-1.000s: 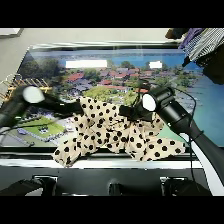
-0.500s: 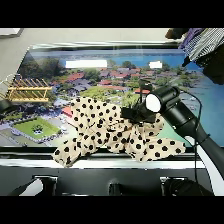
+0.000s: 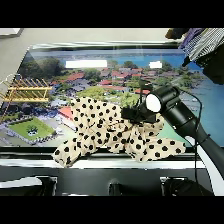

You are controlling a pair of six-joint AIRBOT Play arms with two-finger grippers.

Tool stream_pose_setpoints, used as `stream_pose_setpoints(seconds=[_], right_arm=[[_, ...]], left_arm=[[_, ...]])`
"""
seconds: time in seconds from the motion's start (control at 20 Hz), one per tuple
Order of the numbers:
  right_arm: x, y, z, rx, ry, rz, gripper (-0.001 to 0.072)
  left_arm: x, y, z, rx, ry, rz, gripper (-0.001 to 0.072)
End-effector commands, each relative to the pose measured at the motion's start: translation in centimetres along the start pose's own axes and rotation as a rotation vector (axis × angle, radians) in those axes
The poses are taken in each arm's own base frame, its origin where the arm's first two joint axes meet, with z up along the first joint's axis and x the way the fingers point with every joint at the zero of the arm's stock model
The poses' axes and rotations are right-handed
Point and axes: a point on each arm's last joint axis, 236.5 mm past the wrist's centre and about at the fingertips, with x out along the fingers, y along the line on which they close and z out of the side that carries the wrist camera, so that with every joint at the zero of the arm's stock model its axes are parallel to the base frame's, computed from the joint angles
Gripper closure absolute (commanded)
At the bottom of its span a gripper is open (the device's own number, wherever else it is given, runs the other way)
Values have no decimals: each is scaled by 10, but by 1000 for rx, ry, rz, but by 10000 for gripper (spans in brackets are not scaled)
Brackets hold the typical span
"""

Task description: Fold the clothes and pants, and hang the long-sleeved shirts on hangers.

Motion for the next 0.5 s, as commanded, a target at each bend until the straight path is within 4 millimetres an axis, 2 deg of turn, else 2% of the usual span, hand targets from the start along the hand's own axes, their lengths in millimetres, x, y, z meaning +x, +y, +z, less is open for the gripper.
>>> stream_pose_setpoints(seconds=[0.0,0.15,0.3,0.45], right_arm=[[0,0,0,2,0,-1,683],[0,-3,2,-1,-10,-13,683],[0,-5,4,0,-19,-22,683],[0,-6,3,1,-14,-24,683]], left_arm=[[40,30,19,134,29,-1,92],[75,27,14,350,70,-21,93],[109,17,-1,532,123,-57,104],[133,9,-12,571,159,-79,109]])
